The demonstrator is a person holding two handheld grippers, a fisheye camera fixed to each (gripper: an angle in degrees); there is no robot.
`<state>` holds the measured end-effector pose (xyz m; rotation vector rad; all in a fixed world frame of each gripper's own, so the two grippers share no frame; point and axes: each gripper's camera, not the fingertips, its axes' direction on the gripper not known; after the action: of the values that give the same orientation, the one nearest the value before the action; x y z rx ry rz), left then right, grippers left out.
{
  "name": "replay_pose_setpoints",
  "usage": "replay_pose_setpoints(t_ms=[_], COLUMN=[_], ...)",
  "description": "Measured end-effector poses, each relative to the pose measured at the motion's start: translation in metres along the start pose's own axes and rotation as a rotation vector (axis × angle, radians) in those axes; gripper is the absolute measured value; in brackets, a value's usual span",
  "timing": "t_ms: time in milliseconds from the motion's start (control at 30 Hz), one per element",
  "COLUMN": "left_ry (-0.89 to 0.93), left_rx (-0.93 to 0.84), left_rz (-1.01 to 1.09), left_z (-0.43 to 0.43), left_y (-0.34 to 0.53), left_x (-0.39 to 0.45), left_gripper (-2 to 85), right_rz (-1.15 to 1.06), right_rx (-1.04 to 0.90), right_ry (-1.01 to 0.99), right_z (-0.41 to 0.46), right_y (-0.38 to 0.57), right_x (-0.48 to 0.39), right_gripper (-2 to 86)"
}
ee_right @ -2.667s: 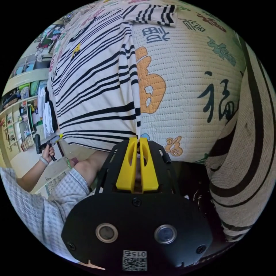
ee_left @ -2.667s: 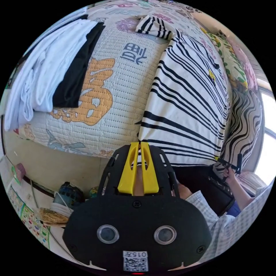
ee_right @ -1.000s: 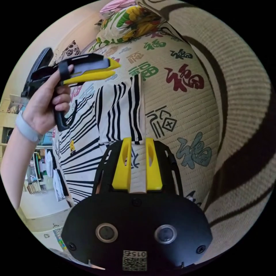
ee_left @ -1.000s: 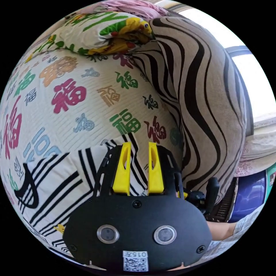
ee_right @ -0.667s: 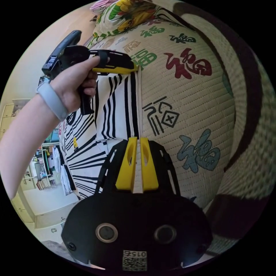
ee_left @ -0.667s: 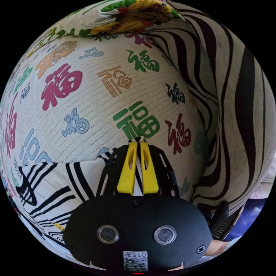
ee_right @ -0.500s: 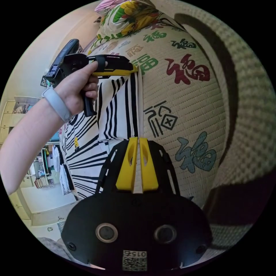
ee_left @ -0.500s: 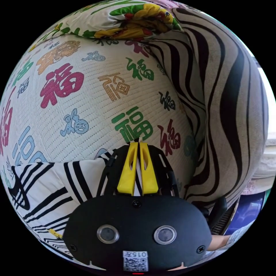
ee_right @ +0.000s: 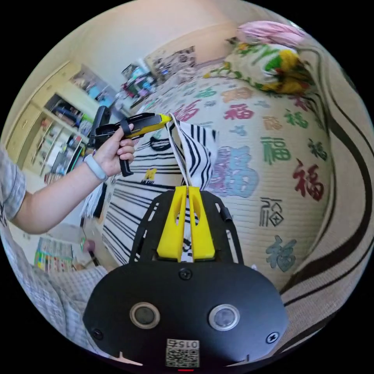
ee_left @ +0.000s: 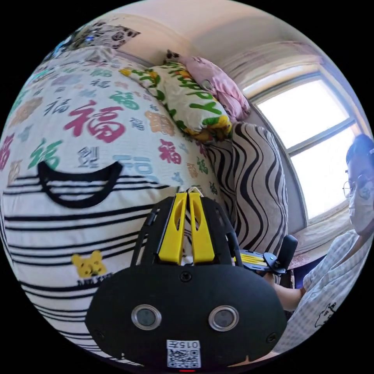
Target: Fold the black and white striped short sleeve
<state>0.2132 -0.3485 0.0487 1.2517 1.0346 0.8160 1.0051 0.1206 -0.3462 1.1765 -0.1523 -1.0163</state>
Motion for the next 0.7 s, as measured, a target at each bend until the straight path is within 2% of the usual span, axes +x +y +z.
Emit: replay_pose_setpoints(t_ms=[133, 200, 333, 400, 500, 600, 700], left_ry=[0.058, 0.064, 0.040, 0.041, -0.025, -0.121, -0.162], left_rx=[0.022, 0.022, 0.095, 0.120, 0.054, -0.041, -0.145], left_rz=[-0.234, -0.322, -0.398, -0.392, -0.303, -0.152, -0.070], left_z=[-0.029, -0.032, -0.056, -0.070, -0.070, -0.033, 0.021], left_y=[0.047, 0.063, 0.084, 0.082, 0.058, 0.022, -0.011], left_x=[-0.097, -0.125, -0.142, -0.138, -0.111, -0.073, -0.054], left_gripper=[-0.6, -0.4, 0.5, 1.6, 5.2, 8.5, 8.2], right_rz=[-0.139, -0.181, -0.191, -0.194, -0.161, -0.068, 0.009], right_rx=[-0.174, -0.239, -0.421, -0.426, -0.310, -0.232, -0.304], right_ry=[-0.009, 0.031, -0.056, -0.019, 0.103, 0.265, 0.291], right_z=[0.085, 0.120, 0.183, 0.191, 0.191, 0.213, 0.263], right_y=[-0.005, -0.003, 0.001, 0.000, -0.014, -0.031, -0.036], right_x=[-0.049, -0.060, -0.068, -0.070, -0.064, -0.042, -0.019], right_gripper=[-0.2, -0.1, 0.3, 0.6, 1.5, 4.0, 5.4])
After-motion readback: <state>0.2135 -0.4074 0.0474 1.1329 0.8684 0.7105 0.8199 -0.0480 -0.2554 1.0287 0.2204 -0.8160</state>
